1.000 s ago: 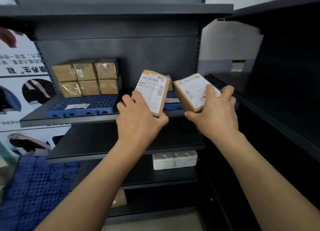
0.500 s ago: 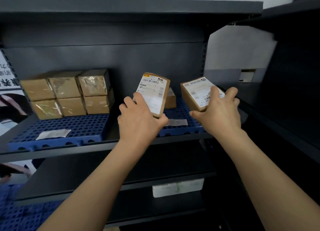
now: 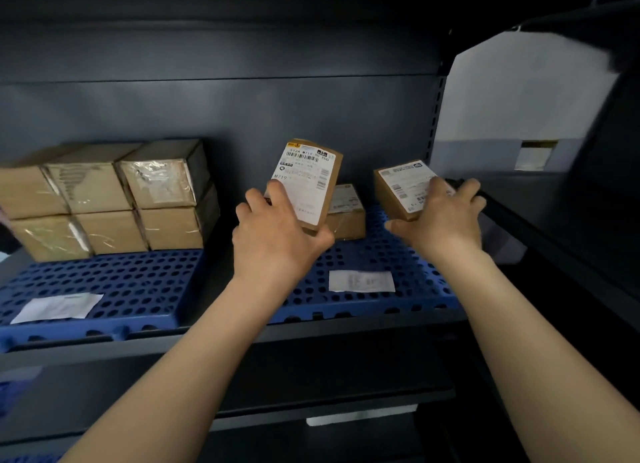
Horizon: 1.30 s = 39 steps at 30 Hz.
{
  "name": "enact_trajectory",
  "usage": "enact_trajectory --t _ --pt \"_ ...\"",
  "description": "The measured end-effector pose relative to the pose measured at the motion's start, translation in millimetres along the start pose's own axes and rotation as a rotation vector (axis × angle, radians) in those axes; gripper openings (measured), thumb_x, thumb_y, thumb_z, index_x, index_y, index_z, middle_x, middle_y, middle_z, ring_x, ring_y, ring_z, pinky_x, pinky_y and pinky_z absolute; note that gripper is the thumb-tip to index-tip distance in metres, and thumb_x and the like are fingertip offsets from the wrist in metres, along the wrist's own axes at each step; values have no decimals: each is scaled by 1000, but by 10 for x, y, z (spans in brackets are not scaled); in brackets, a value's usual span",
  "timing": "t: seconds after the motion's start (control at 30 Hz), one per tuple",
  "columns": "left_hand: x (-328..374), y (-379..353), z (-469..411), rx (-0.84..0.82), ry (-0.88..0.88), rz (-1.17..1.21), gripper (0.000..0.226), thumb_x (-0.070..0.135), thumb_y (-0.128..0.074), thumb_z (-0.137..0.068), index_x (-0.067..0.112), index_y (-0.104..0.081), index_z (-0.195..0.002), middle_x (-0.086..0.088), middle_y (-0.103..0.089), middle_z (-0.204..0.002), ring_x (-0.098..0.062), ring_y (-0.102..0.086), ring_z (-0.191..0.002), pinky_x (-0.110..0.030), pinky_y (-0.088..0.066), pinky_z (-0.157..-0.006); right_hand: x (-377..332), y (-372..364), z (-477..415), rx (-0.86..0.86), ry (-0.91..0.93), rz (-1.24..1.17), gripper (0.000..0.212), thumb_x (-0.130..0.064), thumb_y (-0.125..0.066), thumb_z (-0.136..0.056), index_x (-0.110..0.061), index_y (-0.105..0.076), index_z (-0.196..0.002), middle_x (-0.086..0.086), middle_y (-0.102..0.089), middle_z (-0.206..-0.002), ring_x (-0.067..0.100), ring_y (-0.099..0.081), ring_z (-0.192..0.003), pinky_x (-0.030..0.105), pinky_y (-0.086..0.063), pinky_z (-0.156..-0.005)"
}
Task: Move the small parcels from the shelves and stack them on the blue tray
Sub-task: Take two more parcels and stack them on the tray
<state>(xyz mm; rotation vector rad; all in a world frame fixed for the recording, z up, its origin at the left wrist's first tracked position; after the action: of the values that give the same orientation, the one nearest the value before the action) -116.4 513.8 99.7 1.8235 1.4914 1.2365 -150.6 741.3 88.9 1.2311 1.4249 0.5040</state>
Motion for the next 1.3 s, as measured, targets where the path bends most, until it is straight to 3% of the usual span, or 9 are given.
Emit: enact_trajectory --t 0.27,0.7,0.83,0.93,1.17,1.3 --pt "84 -222 -323 77 -6 -56 81 58 -59 -75 5 -33 -129 -18 -45 -116 -35 -48 -105 -39 -48 -72 -20 -526 -560 -138 29 -25 92 -54 -76 -70 -13 -30 -137 15 -17 -139 33 -24 -122 39 -41 -88" --pt "71 -461 -566 66 76 -66 80 58 -59 -75 7 -32 -131 -17 -43 -120 -35 -44 -112 -41 -47 -79 162 -1006 -938 -280 -6 -17 98 -52 -81 -64 -14 -28 -138 15 -16 -138 35 -21 -127 49 -41 -96" --pt "101 -501 -590 62 72 -63 79 57 -60 -74 6 -33 -129 -17 -43 -119 -35 -44 -111 -41 -46 -78 167 -1057 -956 -381 -8 64 105 -47 -82 -65 -10 -21 -143 17 -13 -139 36 -24 -128 44 -40 -100" --pt "99 -494 -602 69 78 -62 79 58 -59 -75 7 -33 -129 -17 -43 -120 -35 -45 -111 -41 -47 -78 148 -1088 -962 -399 9 50 96 -38 -81 -70 -11 -23 -142 17 -13 -141 36 -27 -129 44 -41 -100" --pt "27 -470 -602 79 97 -62 80 58 -59 -75 7 -32 -130 -18 -43 -121 -35 -44 -112 -41 -47 -79 59 -1139 -958 -406 160 63 94 -28 -74 -78 -32 -13 -149 6 -9 -147 36 -25 -129 48 -37 -105" --pt "-3 -471 -582 74 105 -65 79 57 -59 -75 7 -31 -130 -18 -42 -122 -36 -43 -113 -41 -46 -80 46 -1140 -946 -415 175 58 88 -24 -72 -80 -33 -18 -149 4 -10 -148 35 -25 -129 47 -37 -106"
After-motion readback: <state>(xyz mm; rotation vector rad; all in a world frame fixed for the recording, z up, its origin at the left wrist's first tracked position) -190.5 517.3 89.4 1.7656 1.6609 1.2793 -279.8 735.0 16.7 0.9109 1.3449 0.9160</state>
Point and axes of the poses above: each hand's wrist, its own z-axis away from the middle knuckle, its own y-axis out of the back of the hand, x = y × z, the point moved 8 cm from there along -z, towards the middle knuckle
